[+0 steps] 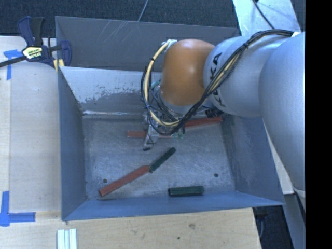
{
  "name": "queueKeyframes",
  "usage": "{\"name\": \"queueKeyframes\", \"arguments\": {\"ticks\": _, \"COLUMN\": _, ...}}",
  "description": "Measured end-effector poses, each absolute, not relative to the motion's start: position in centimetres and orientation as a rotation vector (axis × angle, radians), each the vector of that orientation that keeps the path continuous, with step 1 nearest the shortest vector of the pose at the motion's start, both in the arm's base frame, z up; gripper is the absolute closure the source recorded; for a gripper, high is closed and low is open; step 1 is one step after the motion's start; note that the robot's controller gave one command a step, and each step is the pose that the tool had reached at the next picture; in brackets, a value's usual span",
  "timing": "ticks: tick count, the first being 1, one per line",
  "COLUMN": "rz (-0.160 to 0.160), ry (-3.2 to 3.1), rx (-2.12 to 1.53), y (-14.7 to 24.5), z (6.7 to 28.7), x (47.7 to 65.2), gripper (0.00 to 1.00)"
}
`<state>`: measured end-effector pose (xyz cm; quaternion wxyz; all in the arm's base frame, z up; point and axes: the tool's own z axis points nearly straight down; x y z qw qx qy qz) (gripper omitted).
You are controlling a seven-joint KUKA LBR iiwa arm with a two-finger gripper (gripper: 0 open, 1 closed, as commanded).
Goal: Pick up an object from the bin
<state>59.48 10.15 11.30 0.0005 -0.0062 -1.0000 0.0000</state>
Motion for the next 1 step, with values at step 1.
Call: {"name": "queueKeyframes", "arguments": {"ticks": 1, "rz": 0.001, "ry": -3.139, "rx": -0.019, "y": 10.14, "z": 13.47, "x": 59.45, "gripper": 1.00}}
